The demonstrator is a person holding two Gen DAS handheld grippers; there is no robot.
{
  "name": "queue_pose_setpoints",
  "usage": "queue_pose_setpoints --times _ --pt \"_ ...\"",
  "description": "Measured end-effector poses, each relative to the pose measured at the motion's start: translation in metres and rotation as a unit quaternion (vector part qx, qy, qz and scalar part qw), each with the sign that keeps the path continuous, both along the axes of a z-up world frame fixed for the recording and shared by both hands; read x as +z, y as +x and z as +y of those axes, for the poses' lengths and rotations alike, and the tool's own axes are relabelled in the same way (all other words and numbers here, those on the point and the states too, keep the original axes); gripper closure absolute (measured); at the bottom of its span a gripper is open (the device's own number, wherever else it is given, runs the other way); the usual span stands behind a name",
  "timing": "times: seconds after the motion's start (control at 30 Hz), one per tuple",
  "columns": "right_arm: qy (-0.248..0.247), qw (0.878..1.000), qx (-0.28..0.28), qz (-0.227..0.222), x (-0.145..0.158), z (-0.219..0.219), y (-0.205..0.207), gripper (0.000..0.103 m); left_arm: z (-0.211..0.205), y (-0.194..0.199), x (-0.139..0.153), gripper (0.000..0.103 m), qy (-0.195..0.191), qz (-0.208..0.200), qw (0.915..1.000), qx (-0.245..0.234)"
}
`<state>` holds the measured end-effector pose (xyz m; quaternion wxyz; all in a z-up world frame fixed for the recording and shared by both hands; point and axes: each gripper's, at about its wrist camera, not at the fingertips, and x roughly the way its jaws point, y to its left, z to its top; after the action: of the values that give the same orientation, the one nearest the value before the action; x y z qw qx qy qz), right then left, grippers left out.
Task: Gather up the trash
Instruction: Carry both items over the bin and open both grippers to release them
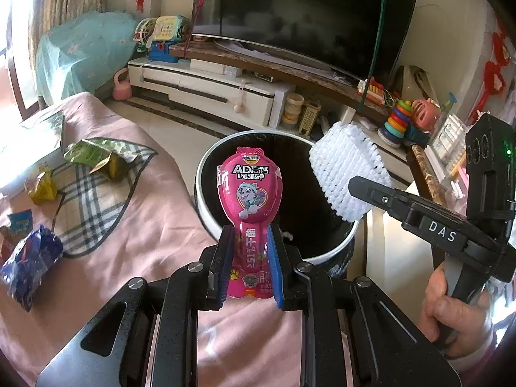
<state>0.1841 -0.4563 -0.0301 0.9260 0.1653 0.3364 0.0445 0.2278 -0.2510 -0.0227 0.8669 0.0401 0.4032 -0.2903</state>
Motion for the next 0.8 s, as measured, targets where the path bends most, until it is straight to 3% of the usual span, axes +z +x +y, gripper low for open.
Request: queue_pose_setpoints --times 0.8 --pt "-0.002 1.0 0.0 0.03 -0.014 -0.016 0.031 0.076 -0.033 0.022 -0.01 0.083 0.011 0.023 0.9995 -0.016"
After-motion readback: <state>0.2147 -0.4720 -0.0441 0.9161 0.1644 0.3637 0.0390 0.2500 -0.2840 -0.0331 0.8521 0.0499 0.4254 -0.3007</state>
